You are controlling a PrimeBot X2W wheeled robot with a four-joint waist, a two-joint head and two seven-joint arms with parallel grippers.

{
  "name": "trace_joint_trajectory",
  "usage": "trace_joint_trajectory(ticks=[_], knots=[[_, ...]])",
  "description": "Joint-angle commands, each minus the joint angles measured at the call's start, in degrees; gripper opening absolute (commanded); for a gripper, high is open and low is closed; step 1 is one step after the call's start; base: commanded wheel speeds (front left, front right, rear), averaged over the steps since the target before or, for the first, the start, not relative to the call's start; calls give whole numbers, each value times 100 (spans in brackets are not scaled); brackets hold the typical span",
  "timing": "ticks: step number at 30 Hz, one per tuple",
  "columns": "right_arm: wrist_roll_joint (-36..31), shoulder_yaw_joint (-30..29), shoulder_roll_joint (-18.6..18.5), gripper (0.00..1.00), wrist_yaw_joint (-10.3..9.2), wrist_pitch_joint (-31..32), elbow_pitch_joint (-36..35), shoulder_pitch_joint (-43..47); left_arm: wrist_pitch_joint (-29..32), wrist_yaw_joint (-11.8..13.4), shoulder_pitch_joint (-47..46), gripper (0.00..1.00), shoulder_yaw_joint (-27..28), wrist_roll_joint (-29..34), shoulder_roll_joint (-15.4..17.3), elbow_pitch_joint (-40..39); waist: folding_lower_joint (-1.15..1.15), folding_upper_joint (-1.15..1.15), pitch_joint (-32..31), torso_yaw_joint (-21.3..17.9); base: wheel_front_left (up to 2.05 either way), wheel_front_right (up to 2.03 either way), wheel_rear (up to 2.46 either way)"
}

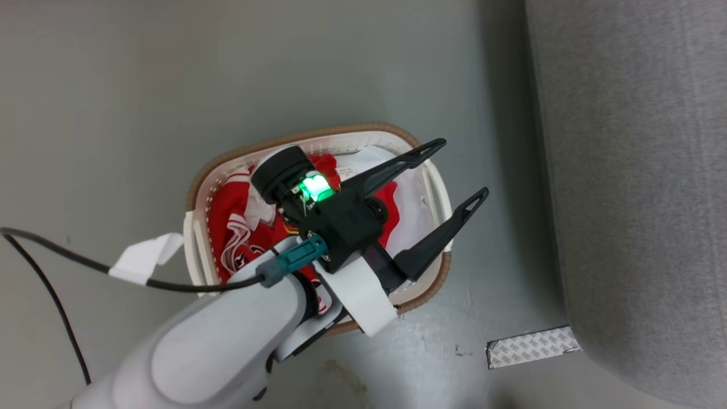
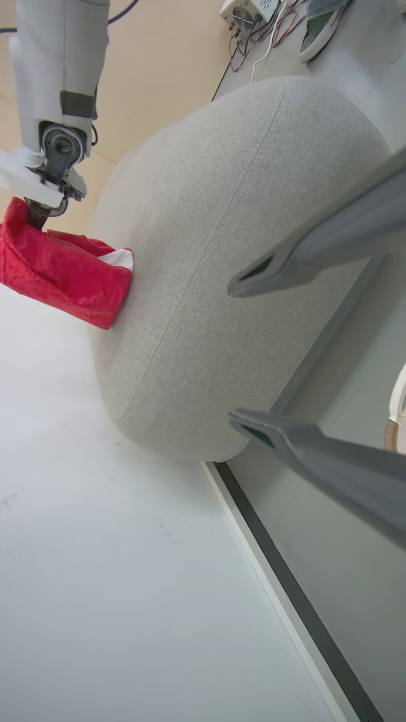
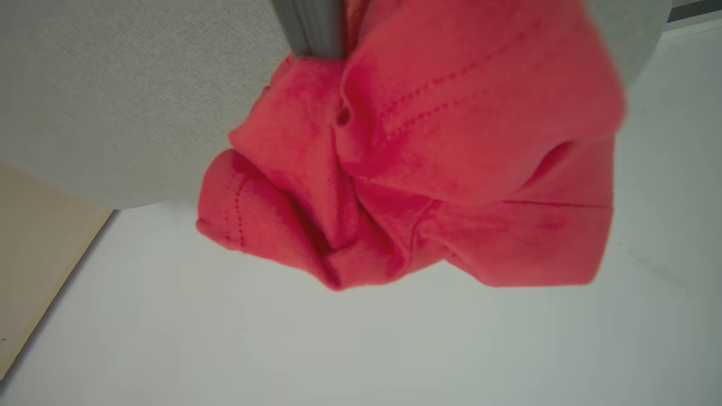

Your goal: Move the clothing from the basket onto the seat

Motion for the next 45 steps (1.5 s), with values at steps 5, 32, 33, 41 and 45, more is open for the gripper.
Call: trace_joint_trajectory(ticks=[5,32,33,41,45], knots=[[-175,55,-162,0,-12,425,782,-349,-16,18,-81,100,4,63,48,-4,-1,0,204,165,0,0,0],[-251,2038,-233,100,-12,1743,694,468,-784,266,763,100,174,-578,-150,1009,-1,0,-2053,125,0,0,0],[-176,2086,-256,100,-12,1683,579,557,-826,286,829,100,206,-637,-158,1058,-1,0,-2202,137,0,0,0],[271,2373,-305,100,-12,1206,-552,1151,-1014,505,1367,100,528,-963,-100,1292,-1,0,-3164,294,0,0,0],[391,2503,-130,100,-12,992,-1100,1476,-1061,647,1686,100,755,-1078,-4,1346,-1,0,-3525,387,0,0,0]])
